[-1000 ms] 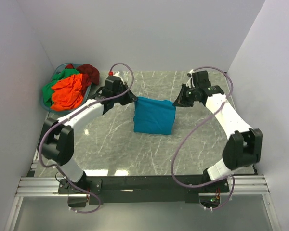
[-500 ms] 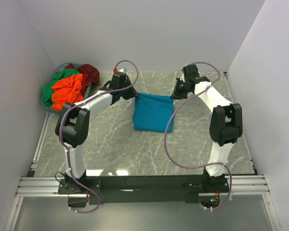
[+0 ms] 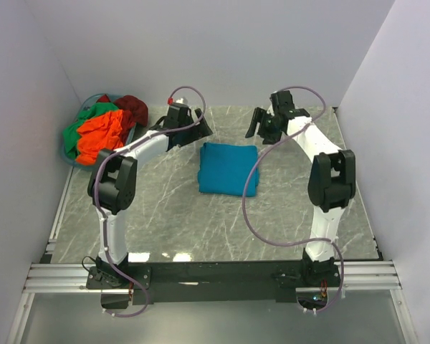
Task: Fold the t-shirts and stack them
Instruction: Fold the tshirt, then neatly place the folded tshirt to the corner
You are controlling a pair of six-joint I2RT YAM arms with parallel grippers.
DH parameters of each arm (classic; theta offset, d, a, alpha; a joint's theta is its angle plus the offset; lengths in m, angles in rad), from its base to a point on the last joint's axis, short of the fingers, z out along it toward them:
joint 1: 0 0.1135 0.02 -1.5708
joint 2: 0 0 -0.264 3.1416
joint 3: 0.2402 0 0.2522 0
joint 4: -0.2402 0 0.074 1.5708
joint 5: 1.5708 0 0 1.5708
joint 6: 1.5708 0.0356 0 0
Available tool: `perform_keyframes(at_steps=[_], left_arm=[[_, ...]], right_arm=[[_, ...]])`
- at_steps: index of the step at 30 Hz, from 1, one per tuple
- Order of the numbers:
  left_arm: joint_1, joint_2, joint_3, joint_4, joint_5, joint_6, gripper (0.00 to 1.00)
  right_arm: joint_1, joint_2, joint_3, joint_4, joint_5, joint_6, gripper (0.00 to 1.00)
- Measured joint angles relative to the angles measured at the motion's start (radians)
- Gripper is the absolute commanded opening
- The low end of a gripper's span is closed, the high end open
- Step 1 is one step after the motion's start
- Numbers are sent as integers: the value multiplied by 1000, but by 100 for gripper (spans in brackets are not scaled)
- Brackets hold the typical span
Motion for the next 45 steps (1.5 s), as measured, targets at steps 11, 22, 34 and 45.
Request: perform_keyframes(at_steps=[11, 22, 34, 45], left_arm=[[0, -292, -294, 7, -18, -6, 99], [0, -861, -576, -31, -264, -28, 99], [0, -1160, -769, -157, -473, -126, 99], [0, -1155, -769, -240, -491, -144, 99]], right_arm=[[31, -260, -361, 39, 11, -23, 84], [39, -216, -417, 73, 7, -46, 72], [69, -42, -359, 78, 16, -61, 58], [146, 40, -259, 77, 42, -64, 9]])
